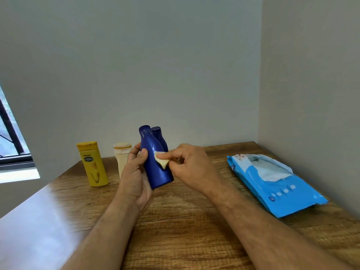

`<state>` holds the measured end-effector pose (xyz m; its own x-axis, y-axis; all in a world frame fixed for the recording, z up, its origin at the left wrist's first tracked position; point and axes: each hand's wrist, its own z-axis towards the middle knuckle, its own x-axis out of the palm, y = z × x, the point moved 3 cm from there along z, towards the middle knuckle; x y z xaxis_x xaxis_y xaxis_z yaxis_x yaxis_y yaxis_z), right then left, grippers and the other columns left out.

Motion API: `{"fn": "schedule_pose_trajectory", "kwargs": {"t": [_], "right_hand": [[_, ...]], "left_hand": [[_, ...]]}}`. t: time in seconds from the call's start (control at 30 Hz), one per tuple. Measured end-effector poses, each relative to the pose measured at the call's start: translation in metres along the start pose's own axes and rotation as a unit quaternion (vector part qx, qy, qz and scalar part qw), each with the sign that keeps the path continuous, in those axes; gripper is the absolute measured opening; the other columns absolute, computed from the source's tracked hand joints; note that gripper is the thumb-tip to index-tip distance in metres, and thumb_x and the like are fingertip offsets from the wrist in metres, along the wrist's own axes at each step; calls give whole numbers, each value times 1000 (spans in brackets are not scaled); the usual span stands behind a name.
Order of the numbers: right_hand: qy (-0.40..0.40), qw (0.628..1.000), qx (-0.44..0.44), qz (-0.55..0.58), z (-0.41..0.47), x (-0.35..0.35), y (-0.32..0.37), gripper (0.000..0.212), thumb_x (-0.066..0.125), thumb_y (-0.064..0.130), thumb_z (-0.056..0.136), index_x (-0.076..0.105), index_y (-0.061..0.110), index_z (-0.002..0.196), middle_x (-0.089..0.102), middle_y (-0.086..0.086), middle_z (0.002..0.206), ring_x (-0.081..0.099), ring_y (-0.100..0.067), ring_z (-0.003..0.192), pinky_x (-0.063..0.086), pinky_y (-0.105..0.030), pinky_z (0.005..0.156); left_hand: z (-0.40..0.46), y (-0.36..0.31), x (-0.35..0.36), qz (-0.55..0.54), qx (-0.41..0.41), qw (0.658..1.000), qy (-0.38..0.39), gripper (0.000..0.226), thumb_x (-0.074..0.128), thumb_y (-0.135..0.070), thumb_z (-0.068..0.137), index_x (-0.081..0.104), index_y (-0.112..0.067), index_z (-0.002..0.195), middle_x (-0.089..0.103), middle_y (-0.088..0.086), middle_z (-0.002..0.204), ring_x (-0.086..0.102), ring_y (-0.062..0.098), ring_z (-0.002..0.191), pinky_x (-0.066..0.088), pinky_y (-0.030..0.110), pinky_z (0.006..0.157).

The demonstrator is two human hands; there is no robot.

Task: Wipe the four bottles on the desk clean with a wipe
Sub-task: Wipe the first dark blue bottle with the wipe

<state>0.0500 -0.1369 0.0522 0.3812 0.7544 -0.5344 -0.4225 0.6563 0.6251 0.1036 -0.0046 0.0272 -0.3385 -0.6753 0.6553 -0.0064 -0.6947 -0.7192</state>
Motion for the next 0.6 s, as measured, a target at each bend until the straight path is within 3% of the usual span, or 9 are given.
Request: {"fn": "schedule_pose_trajectory", "kwargs": {"t": [0.1,0.2,0.27,0.37,0.5,0.6], "right_hand": [[82,997,-9,0,-2,6,2,22,71,20,87,77,32,104,61,15,92,57,-3,81,44,-16,73],[142,990,-12,8,-3,12,0,23,75,16,81,79,28,100,68,11,104,62,-6,101,53,-30,92],[127,992,-23,3,-3,12,0,24,74,15,80,79,29,99,68,11,101,63,-6,98,54,-31,90],[39,999,-23,-15,-1,3,2,25,67,16,87,78,33,101,60,11,87,57,-6,76,47,-18,68],[-75,997,-22,26,3,-5,-3,28,63,17,93,75,34,111,58,6,88,59,-9,78,57,-28,72],[-32,999,-6,40,1,-4,-2,25,67,17,91,76,33,108,60,11,86,56,-3,73,46,-13,65]], "left_hand": [[2,-4,-3,-4,21,1000,-18,32,51,-16,101,51,-18,133,66,13,122,69,26,98,63,44,80],[2,-6,-5,-11,28,999,-32,27,51,-18,102,53,-18,129,68,10,115,70,24,92,62,40,64],[1,-5,-3,-11,25,999,-30,30,51,-19,102,53,-16,132,69,12,116,70,24,91,62,40,63],[1,-2,0,12,13,1000,-11,42,52,-19,101,47,-10,142,68,16,124,70,25,94,63,44,78],[-4,5,5,38,-13,999,28,41,52,-17,99,49,-11,139,69,14,122,73,23,91,63,40,67],[-3,2,5,45,4,999,14,48,55,-20,96,48,-9,142,65,19,132,71,25,97,63,45,80]]}}
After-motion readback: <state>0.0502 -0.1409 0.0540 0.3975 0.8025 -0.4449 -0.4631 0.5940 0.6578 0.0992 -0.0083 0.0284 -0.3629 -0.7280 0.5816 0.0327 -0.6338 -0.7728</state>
